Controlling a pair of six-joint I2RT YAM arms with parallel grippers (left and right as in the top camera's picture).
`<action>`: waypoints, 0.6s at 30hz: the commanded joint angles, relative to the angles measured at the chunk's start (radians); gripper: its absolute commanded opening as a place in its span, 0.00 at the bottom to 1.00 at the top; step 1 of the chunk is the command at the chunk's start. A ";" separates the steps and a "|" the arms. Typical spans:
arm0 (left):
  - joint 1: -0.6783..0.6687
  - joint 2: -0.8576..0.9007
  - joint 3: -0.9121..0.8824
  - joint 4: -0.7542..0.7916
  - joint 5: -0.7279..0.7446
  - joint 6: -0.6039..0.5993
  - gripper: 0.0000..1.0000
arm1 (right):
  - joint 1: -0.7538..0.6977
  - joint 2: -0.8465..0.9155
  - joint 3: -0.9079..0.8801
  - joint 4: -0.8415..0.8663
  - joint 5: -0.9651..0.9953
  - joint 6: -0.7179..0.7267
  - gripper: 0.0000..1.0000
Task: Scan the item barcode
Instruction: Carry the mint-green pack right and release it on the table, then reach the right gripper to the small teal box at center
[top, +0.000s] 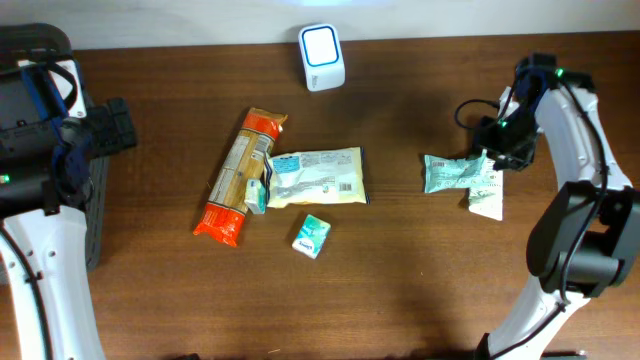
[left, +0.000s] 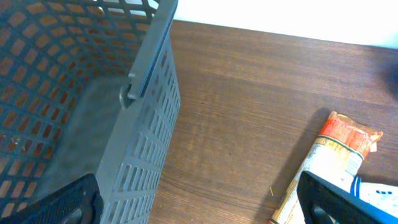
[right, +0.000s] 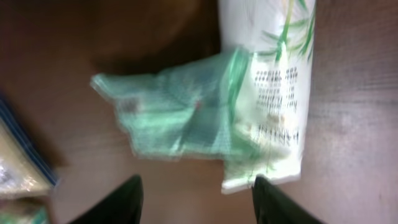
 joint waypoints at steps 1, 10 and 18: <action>0.003 -0.004 0.008 0.004 -0.007 -0.009 0.99 | 0.071 -0.020 0.089 -0.054 -0.112 -0.029 0.55; 0.003 -0.004 0.008 0.004 -0.007 -0.009 0.99 | 0.633 -0.016 0.045 0.134 -0.160 0.160 0.40; 0.003 -0.004 0.008 0.004 -0.007 -0.009 0.99 | 0.788 -0.016 0.031 0.157 -0.161 0.159 0.79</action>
